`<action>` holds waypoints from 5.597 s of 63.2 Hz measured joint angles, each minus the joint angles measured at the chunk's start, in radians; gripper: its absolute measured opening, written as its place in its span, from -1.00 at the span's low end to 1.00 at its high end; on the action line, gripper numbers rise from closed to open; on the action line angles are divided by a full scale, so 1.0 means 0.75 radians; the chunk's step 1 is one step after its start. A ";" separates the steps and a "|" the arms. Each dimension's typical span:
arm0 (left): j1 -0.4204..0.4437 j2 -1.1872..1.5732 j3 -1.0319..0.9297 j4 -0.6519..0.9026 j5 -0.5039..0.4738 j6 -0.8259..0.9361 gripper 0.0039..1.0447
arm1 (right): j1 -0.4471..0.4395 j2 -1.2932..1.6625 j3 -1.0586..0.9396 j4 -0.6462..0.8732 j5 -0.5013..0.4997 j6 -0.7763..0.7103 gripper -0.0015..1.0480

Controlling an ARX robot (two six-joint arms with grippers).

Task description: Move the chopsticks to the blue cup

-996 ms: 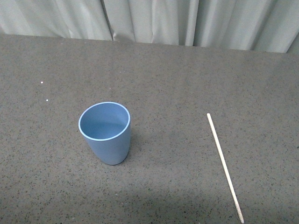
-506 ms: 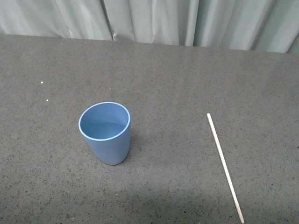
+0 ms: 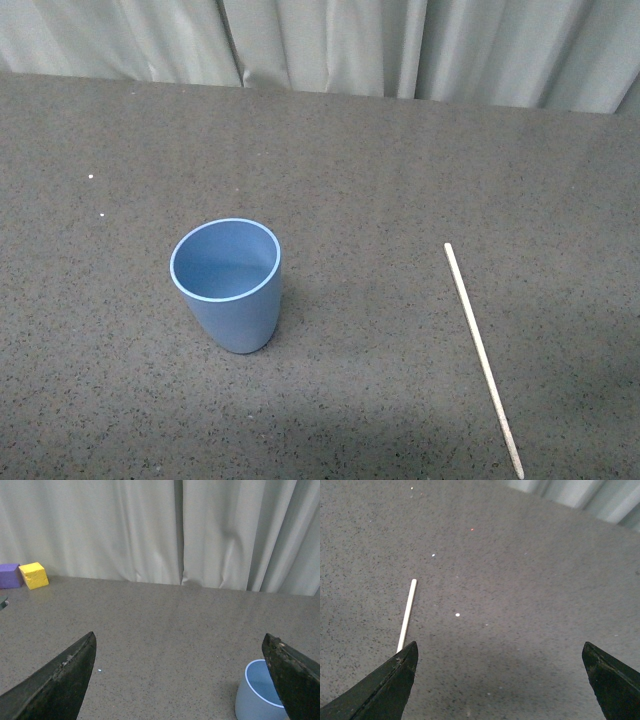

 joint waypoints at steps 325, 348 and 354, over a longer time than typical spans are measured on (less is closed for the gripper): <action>0.000 0.000 0.000 0.000 0.000 -0.001 0.88 | 0.019 0.028 -0.179 0.948 0.198 0.018 0.62; 0.000 0.000 0.000 0.000 0.000 0.000 0.88 | -0.170 -0.372 -0.391 0.811 -0.072 0.048 -0.78; 0.000 0.000 0.000 0.000 0.000 0.000 0.88 | -0.207 -0.512 -0.417 0.702 -0.111 0.048 -0.98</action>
